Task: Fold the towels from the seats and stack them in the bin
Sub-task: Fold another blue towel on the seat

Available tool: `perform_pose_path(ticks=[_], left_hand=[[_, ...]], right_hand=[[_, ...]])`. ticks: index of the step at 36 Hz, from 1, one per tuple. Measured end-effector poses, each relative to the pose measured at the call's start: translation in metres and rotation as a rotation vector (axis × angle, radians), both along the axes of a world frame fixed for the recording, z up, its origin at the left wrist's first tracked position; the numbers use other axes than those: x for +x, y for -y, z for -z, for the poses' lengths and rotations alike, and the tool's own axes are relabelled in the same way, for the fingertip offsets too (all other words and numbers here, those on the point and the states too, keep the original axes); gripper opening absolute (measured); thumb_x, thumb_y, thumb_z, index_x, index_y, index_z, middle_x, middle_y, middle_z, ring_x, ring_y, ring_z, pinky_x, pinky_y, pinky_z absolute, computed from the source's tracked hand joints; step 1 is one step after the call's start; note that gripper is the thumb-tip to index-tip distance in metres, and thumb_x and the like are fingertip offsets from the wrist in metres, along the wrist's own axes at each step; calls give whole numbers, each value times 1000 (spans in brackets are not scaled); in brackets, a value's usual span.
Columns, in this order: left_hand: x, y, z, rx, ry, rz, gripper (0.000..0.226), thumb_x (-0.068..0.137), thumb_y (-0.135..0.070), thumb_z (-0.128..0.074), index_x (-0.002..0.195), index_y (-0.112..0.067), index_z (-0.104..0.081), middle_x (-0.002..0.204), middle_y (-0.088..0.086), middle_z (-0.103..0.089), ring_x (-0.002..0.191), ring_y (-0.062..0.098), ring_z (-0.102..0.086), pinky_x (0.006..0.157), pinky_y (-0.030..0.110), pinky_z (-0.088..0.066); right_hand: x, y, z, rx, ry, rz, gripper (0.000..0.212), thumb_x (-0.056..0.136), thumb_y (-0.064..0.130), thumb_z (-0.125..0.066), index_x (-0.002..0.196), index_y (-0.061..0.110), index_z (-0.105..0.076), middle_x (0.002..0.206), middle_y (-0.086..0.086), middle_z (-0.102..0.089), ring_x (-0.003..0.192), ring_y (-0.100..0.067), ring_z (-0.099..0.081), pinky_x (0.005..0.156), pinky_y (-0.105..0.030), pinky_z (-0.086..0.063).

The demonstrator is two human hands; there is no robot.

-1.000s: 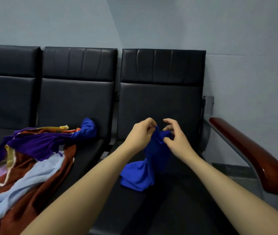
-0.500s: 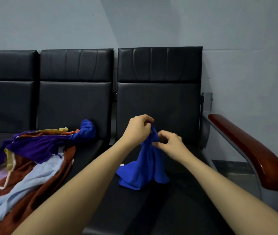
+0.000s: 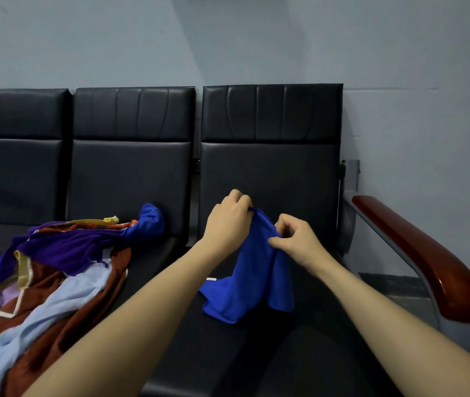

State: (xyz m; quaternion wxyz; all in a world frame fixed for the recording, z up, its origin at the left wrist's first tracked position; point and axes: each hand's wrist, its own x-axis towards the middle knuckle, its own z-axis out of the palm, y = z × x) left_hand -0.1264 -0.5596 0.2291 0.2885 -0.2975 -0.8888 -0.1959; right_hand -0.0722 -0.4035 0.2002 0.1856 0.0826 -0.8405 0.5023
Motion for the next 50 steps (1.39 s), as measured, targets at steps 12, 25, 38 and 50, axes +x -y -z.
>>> perform_pose_path(ticks=[12, 25, 38, 50], left_hand=[[4, 14, -6, 123, 279, -116, 28, 91, 3, -32, 111, -7, -48, 110, 10, -52, 93, 29, -53, 78, 41, -48], [-7, 52, 20, -223, 191, -312, 19, 91, 5, -39, 104, -3, -50, 112, 15, -50, 95, 34, -54, 71, 35, -38], [-5, 45, -44, -44, -116, -411, 21, 92, 6, -41, 110, -4, -44, 105, 13, -56, 86, 29, -59, 63, 31, -35], [-4, 62, -74, -75, -270, -248, 23, 85, 8, -42, 104, -5, -49, 106, 14, -51, 77, 26, -43, 72, 32, -32]], right_hand=[[2, -19, -4, 59, 81, 83, 13, 87, 18, -67, 98, 20, -59, 89, -3, -67, 85, -16, -65, 73, -27, -51], [7, -42, 5, 528, 75, 730, 17, 97, 18, -47, 102, 12, -62, 110, -7, -51, 85, -23, -54, 70, -35, -42], [-4, -26, -75, -263, -212, 760, 29, 95, 1, -37, 93, 19, -60, 95, -6, -63, 66, -28, -64, 58, -36, -54], [4, -37, -112, -284, -389, 856, 30, 94, -2, -36, 109, 4, -61, 116, -15, -60, 103, -28, -57, 79, -27, -41]])
